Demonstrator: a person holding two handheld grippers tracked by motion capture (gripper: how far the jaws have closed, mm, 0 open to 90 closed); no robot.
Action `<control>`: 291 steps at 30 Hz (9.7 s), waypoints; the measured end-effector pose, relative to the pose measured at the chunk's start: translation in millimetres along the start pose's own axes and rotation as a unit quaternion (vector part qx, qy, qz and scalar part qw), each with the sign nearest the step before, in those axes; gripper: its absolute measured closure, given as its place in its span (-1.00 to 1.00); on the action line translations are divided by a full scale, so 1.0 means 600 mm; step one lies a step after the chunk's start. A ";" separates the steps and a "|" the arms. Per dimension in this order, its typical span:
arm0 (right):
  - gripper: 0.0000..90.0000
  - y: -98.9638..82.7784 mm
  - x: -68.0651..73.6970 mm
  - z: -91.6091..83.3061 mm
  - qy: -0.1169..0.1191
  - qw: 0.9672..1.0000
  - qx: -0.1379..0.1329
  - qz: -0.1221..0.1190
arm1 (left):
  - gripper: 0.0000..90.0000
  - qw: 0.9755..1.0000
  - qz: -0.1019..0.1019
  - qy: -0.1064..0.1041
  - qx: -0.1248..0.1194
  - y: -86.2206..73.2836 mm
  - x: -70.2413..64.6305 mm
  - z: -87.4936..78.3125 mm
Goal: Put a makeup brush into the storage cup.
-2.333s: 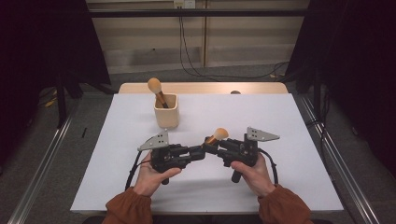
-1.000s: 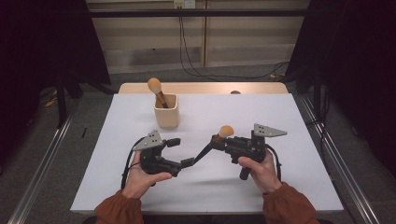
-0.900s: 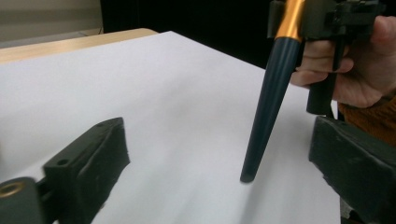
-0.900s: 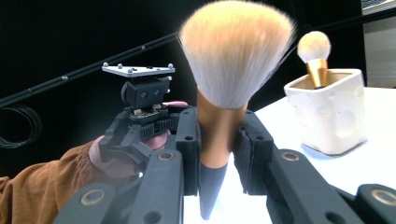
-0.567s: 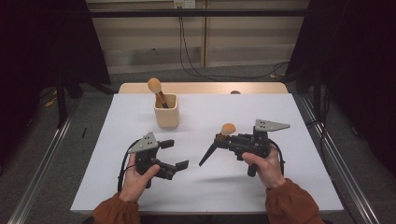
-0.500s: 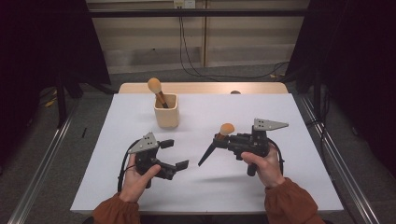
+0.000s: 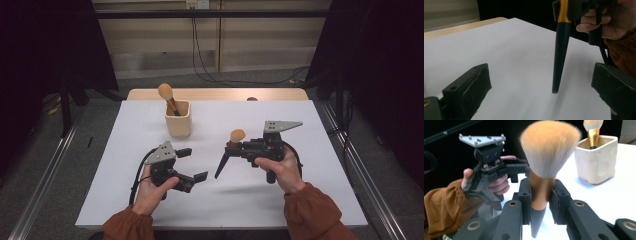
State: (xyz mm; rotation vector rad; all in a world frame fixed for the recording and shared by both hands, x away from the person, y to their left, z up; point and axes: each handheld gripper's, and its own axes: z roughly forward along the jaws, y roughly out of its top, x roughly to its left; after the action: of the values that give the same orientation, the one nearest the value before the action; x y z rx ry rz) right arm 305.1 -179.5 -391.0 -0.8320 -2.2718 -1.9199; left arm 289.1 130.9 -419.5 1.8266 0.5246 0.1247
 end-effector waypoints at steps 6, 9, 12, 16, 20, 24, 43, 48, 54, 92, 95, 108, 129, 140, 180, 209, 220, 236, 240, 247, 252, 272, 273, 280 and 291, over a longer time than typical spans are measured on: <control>0.63 0.008 0.000 0.011 -0.009 0.999 0.034 -0.004 | -0.94 1.000 0.012 -0.002 -0.002 -0.002 -0.004 0.015; 0.63 0.012 0.001 0.015 -0.008 0.999 0.051 -0.009 | -0.94 1.000 0.012 -0.005 0.005 -0.004 -0.006 0.022; 0.63 0.017 0.003 0.021 -0.009 0.998 0.068 -0.016 | -0.94 1.000 0.008 -0.006 0.003 -0.005 -0.006 0.027; 0.63 0.023 0.006 0.027 -0.011 0.996 0.087 -0.026 | -0.93 1.000 0.018 -0.002 0.005 -0.006 -0.008 0.034; 0.63 0.028 0.007 0.033 -0.015 0.994 0.103 -0.031 | -0.93 1.000 0.025 0.002 0.006 -0.006 -0.008 0.040; 0.63 0.031 0.006 0.041 -0.020 0.992 0.120 -0.033 | -0.92 1.000 0.022 0.007 0.016 -0.003 -0.008 0.049; 0.62 0.033 0.010 0.058 -0.019 0.991 0.129 -0.039 | -0.16 1.000 0.010 -0.020 0.021 0.007 -0.012 0.078; 0.63 0.030 0.005 0.057 -0.021 0.991 0.124 -0.034 | 0.14 0.999 0.018 -0.028 0.026 0.005 -0.012 0.082; 0.63 0.029 0.008 0.056 -0.019 0.992 0.121 -0.038 | 0.30 0.999 0.003 -0.033 0.016 0.007 -0.010 0.082; -0.37 0.011 0.006 0.043 -0.047 0.996 0.071 -0.037 | 0.65 1.000 -0.006 -0.025 0.012 0.007 0.009 0.069; -0.57 0.009 0.005 0.041 -0.061 0.995 0.056 -0.048 | 0.65 1.000 -0.013 -0.023 0.009 0.007 0.011 0.066; -0.99 -0.018 -0.004 0.015 -0.124 0.991 0.033 -0.042 | 0.65 1.000 -0.011 -0.001 0.002 0.009 0.020 0.042; -0.98 -0.063 -0.005 -0.027 -0.226 0.973 0.018 -0.047 | 0.65 1.000 -0.012 0.027 -0.010 0.011 0.044 -0.006; -0.98 -0.090 -0.007 -0.073 -0.261 0.964 0.004 -0.054 | 0.65 0.999 -0.009 0.045 -0.013 0.017 0.062 -0.039; -1.00 -0.168 0.011 -0.176 -0.338 0.938 -0.064 -0.041 | 0.65 0.992 -0.019 0.112 -0.058 0.071 0.123 -0.089; -1.00 -0.171 0.008 -0.175 -0.334 0.939 -0.065 -0.041 | 0.65 0.980 -0.014 0.173 -0.101 0.155 0.214 -0.041; -1.00 -0.172 0.010 -0.176 -0.333 0.940 -0.064 -0.045 | 0.65 0.976 -0.021 0.193 -0.098 0.148 0.246 -0.002; -1.00 -0.176 0.009 -0.176 -0.332 0.941 -0.060 -0.041 | 0.65 0.977 -0.025 0.197 -0.081 0.116 0.257 0.016; -1.00 -0.176 0.009 -0.176 -0.331 0.941 -0.061 -0.042 | 0.65 0.978 -0.025 0.196 -0.072 0.110 0.260 0.019; -1.00 -0.177 0.009 -0.176 -0.330 0.941 -0.061 -0.042 | 0.65 0.978 -0.036 0.195 -0.067 0.095 0.260 0.034; -1.00 -0.177 0.009 -0.176 -0.331 0.941 -0.059 -0.041 | 0.65 0.979 -0.027 0.191 -0.061 0.089 0.252 0.048; -1.00 -0.178 0.006 -0.179 -0.332 0.940 -0.065 -0.042 | 0.64 0.979 -0.044 0.198 -0.022 0.060 0.260 0.060; -1.00 -0.178 0.005 -0.179 -0.332 0.940 -0.065 -0.041 | 0.64 0.980 -0.044 0.193 -0.019 0.058 0.260 0.061; -1.00 -0.178 0.003 -0.180 -0.330 0.941 -0.067 -0.039 | 0.45 0.979 -0.046 0.196 -0.019 0.059 0.255 0.062; -1.00 -0.179 0.004 -0.181 -0.330 0.941 -0.068 -0.040 | 0.00 0.979 -0.033 0.202 -0.022 0.060 0.244 0.049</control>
State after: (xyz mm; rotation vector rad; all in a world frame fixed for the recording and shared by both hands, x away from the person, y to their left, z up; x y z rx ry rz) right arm 224.7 -288.2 -461.9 -1.6387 -2.5434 -2.0768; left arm 440.6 157.4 -421.7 1.7432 0.8573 0.4649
